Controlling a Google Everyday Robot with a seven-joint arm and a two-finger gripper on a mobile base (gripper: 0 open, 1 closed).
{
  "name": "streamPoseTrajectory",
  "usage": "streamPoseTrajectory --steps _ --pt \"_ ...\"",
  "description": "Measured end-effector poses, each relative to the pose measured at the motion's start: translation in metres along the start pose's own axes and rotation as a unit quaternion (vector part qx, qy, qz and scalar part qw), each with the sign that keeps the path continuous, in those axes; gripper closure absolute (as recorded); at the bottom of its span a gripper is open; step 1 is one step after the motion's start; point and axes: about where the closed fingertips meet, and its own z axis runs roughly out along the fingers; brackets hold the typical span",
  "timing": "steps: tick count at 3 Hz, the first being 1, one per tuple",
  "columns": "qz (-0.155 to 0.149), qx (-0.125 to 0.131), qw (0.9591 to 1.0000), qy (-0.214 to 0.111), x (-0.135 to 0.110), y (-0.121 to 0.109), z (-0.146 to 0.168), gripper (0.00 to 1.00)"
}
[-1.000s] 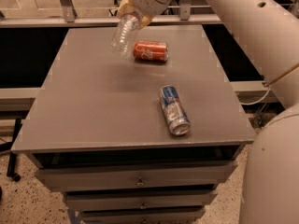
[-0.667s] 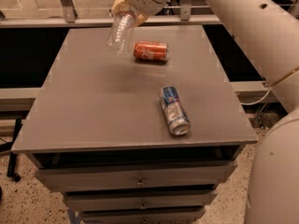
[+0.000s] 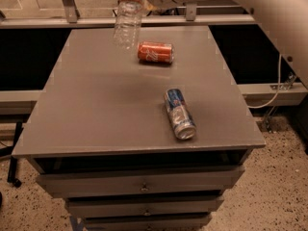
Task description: Place water bottle upright
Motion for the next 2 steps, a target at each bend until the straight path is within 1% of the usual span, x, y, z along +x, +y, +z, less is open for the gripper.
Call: streamPoseTrajectory --steps 1,2 --pt "-0.014 0.046 0.9950 0.087 0.037 0.016 -0.045 1.00" --pt "-0.048 0.066 0.9828 0.166 0.079 0.049 -0.095 1.00"
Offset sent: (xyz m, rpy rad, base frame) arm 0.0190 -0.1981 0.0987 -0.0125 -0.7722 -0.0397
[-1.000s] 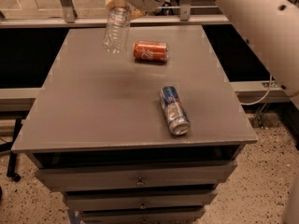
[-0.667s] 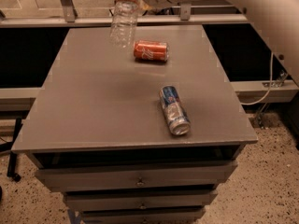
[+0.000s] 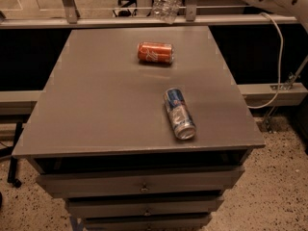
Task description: Place water bottle upright
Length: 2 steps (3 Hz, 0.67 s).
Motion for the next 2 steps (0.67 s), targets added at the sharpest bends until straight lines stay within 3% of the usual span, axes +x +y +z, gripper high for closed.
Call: streamPoseTrajectory --steps 1,2 --pt "-0.108 -0.032 0.9926 0.045 0.0307 0.0210 -0.0253 1.00" --pt "-0.167 -0.046 0.9836 0.049 0.0348 0.0260 -0.0277 1.00"
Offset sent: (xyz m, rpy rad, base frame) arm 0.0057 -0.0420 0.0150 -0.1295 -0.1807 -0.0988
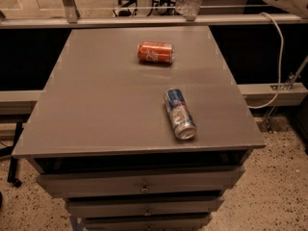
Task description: Place water bottle upright
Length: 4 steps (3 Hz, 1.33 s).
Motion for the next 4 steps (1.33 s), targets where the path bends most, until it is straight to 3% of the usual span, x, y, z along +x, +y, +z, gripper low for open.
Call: streamPoseTrajectory --steps 1,2,3,4 --pt "-0.012 0.028 0.9995 -0.007 -0.004 -0.006 0.004 1.00" --pt "-0.051 0.077 0.9956 -0.010 -0.008 0.003 -0.001 1.00" --pt "-0.121 0.107 0.9867 -0.017 -0.006 0.026 -0.022 1.00" --pt "-0.195 0.143 0.9681 -0.064 -0.033 0.048 -0.060 1.00"
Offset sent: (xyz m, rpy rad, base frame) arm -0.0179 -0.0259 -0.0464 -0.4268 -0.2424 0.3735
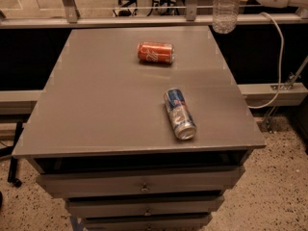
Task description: Place water bottle upright
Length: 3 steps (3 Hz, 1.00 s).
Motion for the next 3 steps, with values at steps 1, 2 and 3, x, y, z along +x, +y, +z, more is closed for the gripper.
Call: streamPoseTrajectory --steps 1,2,3 --pt "-0.006 0.009 0.9997 -0.020 -0.0268 -0.0045 -0.0270 1.00" --pt "-0.007 0.009 0.9997 -0.020 -0.0301 -0.0034 -0.0307 1.00" --pt "-0.006 0.009 0.9999 -0.011 -0.0262 0.0002 -0.0261 1.00"
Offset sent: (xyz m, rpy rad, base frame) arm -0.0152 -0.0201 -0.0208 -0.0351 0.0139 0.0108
